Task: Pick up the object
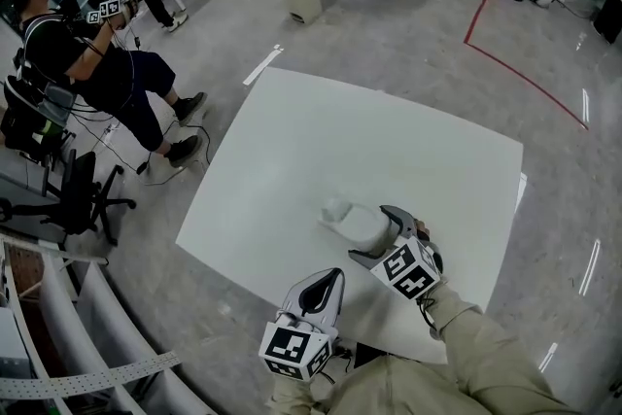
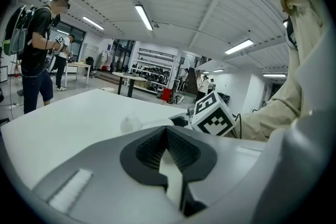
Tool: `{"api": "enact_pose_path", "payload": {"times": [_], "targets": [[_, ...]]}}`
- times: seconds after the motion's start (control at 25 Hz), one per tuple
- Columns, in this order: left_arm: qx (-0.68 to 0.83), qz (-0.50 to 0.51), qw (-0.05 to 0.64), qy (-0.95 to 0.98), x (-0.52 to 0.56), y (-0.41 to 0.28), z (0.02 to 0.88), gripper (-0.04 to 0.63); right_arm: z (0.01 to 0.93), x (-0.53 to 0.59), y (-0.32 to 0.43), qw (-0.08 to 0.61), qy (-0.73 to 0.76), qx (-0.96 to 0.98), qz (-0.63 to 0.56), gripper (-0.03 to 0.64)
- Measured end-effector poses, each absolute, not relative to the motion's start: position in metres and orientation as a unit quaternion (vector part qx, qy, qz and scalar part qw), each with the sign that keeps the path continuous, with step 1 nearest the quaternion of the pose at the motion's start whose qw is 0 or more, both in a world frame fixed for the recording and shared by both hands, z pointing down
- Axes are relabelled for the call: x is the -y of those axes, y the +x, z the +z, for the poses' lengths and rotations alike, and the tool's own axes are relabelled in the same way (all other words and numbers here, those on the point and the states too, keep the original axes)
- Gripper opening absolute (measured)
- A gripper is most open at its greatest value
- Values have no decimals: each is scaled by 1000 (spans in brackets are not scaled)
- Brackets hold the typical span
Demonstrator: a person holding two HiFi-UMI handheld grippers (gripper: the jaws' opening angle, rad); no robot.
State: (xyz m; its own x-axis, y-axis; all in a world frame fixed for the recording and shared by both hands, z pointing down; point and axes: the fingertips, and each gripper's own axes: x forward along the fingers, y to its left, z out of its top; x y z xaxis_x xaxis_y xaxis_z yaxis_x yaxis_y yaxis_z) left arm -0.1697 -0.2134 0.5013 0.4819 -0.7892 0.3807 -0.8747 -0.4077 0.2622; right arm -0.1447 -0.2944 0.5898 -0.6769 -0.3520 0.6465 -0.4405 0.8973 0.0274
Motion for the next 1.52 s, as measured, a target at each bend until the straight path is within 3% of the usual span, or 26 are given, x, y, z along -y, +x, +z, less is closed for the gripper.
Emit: {"api": "enact_pose_path", "payload": {"times": [0.56, 1.52], "targets": [[506, 93, 162, 842, 203, -146, 454, 6, 436, 272, -95, 110, 256, 957, 81, 476], [513, 64, 85, 852, 75, -103, 388, 6, 333, 135, -27, 7, 290, 957, 10, 477]]}}
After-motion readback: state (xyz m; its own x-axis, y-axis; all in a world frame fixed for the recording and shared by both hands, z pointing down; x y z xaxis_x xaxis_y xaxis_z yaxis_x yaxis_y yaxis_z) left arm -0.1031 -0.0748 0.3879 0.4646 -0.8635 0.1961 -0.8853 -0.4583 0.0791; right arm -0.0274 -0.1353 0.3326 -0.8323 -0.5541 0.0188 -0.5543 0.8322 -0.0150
